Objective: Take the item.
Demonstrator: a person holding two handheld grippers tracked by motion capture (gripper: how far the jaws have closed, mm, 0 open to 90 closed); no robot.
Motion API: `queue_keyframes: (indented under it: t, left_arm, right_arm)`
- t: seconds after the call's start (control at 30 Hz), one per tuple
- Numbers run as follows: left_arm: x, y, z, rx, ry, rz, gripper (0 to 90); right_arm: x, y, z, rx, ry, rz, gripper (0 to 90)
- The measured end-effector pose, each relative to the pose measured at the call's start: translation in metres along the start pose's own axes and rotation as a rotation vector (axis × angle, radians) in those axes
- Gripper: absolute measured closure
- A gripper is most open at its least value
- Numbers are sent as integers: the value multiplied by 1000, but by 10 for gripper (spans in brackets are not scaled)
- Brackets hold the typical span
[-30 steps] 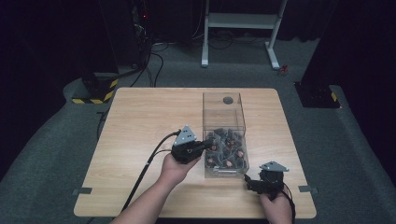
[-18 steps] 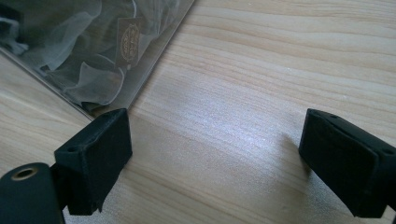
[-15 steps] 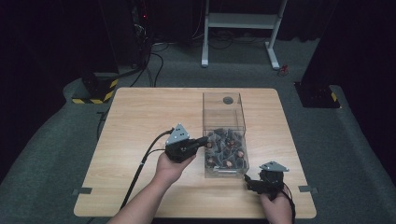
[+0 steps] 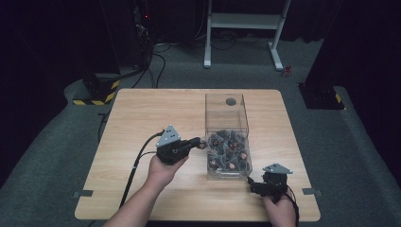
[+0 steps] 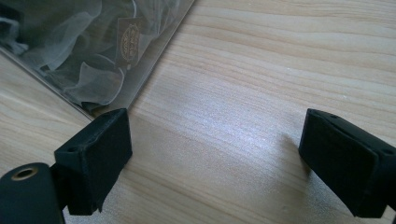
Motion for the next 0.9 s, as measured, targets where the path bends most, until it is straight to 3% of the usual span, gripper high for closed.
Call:
queue_keyframes:
  t: [0.6,0.9]
  left_arm:
    - [-27,-27,-12,11,-35,64,900]
    - [-48,-41,-15,26,-66,117,900]
  right_arm:
    - [0,0,0,0,0,0,92]
    - [0,0,0,0,0,0,92]
Point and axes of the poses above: each handheld gripper's, and its own axes: y roughly forward along the jaws, z roughly out of its top, x roughly to its right, the point moved 5 cm from there along y, roughly forward along the jaws, and after that the axes turned 11 degrees about -x, right-handed, at the moved point
